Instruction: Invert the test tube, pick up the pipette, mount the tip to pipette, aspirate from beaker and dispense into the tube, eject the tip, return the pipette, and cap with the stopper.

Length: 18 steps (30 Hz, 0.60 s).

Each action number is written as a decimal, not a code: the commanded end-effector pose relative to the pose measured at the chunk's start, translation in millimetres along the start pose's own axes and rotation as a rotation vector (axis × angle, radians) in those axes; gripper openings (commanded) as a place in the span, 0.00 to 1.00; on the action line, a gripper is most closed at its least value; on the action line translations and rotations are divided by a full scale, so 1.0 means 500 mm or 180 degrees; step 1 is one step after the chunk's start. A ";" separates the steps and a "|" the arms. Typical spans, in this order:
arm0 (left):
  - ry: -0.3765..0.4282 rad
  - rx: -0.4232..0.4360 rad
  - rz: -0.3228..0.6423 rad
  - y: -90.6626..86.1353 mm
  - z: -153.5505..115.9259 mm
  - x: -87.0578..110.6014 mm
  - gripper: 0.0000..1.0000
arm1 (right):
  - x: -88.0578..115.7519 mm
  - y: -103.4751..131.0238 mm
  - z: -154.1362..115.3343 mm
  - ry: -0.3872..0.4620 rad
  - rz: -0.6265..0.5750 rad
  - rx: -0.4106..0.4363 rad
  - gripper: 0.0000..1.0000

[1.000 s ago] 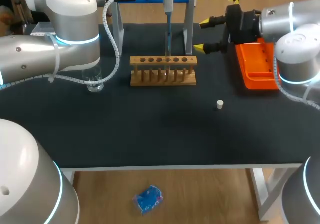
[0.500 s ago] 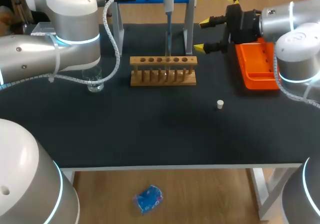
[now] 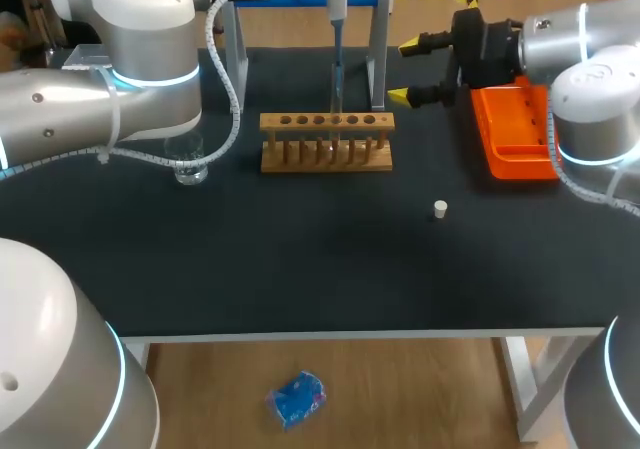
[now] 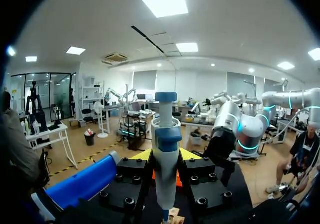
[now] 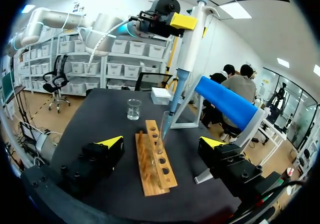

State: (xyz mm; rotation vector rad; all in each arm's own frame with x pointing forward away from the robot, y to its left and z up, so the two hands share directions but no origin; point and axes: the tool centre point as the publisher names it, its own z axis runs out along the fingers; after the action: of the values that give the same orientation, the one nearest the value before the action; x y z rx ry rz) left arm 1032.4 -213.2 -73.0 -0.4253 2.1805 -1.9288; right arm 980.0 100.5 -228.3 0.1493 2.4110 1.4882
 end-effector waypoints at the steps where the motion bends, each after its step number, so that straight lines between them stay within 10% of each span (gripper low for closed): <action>1: -0.0015 0.0028 0.0017 -0.001 0.000 -0.001 0.00 | 0.001 0.000 0.001 -0.0005 0.0000 0.0002 1.00; 18: -0.0037 0.0037 0.0092 -0.016 -0.006 0.009 0.00 | 0.001 0.000 0.001 -0.0005 0.0000 0.0002 1.00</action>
State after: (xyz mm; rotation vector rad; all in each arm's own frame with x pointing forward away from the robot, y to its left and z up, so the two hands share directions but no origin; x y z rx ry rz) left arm 1031.1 -213.2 -65.6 -0.3963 2.1619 -1.9203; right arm 979.8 100.7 -228.0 0.1500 2.4114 1.4867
